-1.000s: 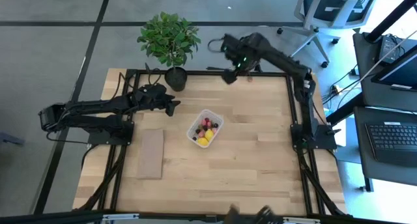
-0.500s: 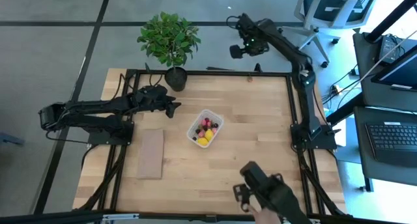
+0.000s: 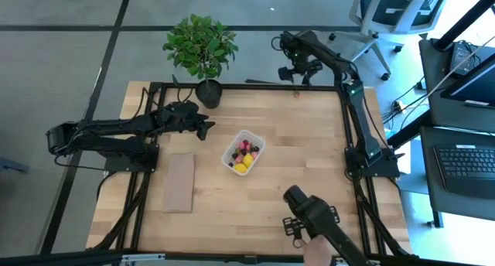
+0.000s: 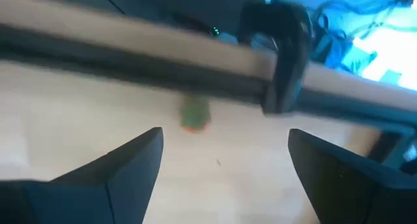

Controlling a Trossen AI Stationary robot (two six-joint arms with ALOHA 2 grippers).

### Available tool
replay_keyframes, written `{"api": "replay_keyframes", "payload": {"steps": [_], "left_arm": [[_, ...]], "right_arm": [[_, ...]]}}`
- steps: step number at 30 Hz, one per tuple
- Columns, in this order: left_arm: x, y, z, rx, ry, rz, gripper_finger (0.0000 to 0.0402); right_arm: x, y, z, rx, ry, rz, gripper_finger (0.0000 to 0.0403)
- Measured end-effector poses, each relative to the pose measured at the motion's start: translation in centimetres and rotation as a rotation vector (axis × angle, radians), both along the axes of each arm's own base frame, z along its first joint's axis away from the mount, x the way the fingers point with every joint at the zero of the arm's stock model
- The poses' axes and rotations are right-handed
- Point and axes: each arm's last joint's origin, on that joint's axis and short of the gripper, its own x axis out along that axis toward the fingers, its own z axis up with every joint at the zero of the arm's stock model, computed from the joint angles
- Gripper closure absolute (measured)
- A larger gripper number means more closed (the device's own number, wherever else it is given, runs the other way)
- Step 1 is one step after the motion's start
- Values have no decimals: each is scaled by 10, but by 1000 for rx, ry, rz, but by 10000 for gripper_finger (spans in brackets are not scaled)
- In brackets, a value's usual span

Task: Pick and placing Produce into tupperware
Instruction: Put the strawberry into the transparent bin

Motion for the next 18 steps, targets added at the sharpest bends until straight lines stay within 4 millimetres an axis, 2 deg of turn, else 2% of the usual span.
{"api": "replay_keyframes", "payload": {"steps": [9,13,18], "left_arm": [[0,0,0,0,0,0,176],[0,0,0,0,0,1,176],[0,0,0,-1,0,1,176]], "right_arm": [[7,4,-17,56,47,23,72],[13,9,-18,59,50,40,72],[11,16,-36,122,98,46,72]]}}
